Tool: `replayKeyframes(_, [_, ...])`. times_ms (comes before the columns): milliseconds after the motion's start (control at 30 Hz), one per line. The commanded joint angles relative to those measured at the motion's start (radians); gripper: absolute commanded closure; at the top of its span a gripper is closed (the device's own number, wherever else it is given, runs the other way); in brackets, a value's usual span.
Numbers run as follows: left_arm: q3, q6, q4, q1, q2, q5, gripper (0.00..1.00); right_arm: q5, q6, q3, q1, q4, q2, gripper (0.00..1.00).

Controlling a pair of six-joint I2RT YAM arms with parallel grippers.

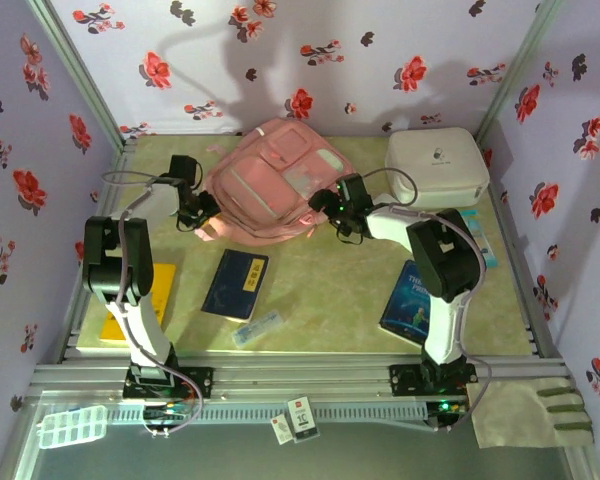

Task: Pack the student bag
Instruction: Adjust the student bag at the top-center of the table.

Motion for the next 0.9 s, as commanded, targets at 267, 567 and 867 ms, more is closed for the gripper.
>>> replayKeyframes(267, [0.048,0.054,-0.111,-0.094,-0.211,0.072,0.89,0.017,-0.069,0.13,-0.015,-0.008,0.071,0.3])
replayKeyframes(567, [0.049,0.019,-0.174,-0.255,-0.294,0.119,0.87,-0.021,-0.2,0.231,-0.09,-0.027,0.104,0.34])
replayKeyframes(867, [0.01,0.049,-0.2,-0.366,-0.265,0.104,0.7,-0.084,-0.368,0.351,-0.15,-0.135,0.182,0.32])
